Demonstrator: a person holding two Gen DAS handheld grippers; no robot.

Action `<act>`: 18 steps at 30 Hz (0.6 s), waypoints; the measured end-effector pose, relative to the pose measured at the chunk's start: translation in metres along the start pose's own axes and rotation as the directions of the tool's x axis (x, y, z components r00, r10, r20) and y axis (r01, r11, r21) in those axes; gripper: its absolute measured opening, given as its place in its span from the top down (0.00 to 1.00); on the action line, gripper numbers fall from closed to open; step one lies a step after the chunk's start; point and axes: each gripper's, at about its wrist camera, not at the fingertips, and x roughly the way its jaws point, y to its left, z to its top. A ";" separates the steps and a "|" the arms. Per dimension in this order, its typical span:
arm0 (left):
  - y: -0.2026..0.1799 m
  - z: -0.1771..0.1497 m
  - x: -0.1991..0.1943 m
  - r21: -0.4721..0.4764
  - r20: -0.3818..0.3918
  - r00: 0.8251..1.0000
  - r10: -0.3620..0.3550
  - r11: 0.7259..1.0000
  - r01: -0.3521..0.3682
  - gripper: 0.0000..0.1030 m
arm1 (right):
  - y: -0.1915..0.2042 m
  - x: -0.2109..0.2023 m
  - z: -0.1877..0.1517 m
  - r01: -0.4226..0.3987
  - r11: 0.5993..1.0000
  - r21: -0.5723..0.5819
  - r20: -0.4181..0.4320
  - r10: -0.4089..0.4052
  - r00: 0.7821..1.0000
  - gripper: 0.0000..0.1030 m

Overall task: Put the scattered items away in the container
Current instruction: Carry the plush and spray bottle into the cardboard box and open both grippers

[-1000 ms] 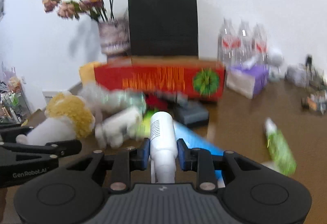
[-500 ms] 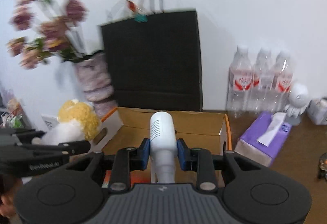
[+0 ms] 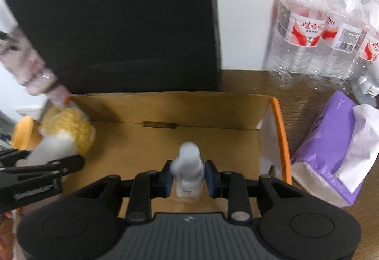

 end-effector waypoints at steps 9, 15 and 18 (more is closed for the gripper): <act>-0.006 0.003 -0.007 0.012 0.004 1.000 0.018 1.000 -0.018 0.08 | -0.001 -0.010 0.000 0.015 1.000 -0.015 0.024 -0.015 1.000 0.37; -0.013 -0.007 -0.032 0.023 0.016 1.000 0.013 1.000 -0.014 0.07 | -0.003 -0.033 -0.011 0.024 1.000 -0.003 0.031 -0.024 0.999 0.37; -0.015 -0.017 -0.048 0.029 0.022 1.000 0.017 0.999 -0.018 0.07 | -0.002 -0.046 -0.022 0.011 1.000 -0.011 0.019 -0.011 1.000 0.33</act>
